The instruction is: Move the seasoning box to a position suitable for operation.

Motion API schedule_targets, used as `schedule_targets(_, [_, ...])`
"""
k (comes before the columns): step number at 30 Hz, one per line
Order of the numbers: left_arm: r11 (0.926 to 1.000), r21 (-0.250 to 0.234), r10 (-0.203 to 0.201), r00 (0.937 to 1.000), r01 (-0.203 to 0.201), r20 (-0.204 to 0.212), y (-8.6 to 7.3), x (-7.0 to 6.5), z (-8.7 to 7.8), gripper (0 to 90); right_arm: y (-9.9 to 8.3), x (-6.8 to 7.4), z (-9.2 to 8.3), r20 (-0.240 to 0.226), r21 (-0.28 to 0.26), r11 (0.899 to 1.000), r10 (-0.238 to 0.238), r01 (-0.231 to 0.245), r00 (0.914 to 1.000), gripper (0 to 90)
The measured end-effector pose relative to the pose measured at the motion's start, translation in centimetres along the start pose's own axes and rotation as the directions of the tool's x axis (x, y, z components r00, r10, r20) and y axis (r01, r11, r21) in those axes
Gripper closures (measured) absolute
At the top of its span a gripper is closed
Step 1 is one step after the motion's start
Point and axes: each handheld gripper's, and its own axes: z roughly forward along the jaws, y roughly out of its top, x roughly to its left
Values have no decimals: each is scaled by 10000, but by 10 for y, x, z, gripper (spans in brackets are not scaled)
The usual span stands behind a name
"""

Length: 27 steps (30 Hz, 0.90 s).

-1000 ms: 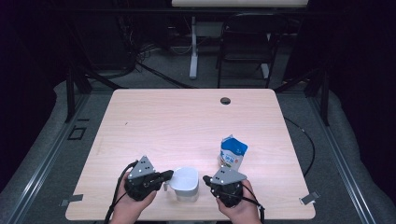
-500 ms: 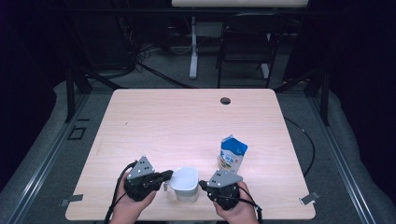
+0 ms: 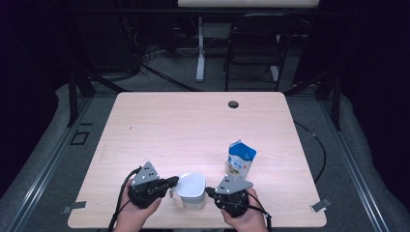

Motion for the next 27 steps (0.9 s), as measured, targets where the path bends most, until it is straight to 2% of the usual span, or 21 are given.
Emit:
schedule_targets(5, [10000,-14,-44,10000,44,22,0,0,0,900,-1,-1,1,-116,-35,10000,60,-60,9999,900])
schedule_targets(7, [10000,-7,-52,10000,52,16,0,1,0,900,-1,0,2,-1,51,10000,-30,30,10000,900])
schedule_targets(11, [10000,-2,-58,10000,58,11,-1,1,0,900,0,0,0,-146,-113,9999,66,-68,9999,894])
schedule_targets(16, [10000,-20,-57,10000,58,4,-1,1,-1,900,2,1,0,-76,-98,9999,-76,75,9999,885])
schedule_targets(24, [10000,-26,-23,9999,23,-105,-1,1,-1,860,5,1,-1,-157,-170,9998,-89,86,9998,885])
schedule_targets(27, [10000,-42,-59,9999,59,-128,-1,2,-2,816,5,1,-1,-160,-222,9997,-69,65,9998,883])
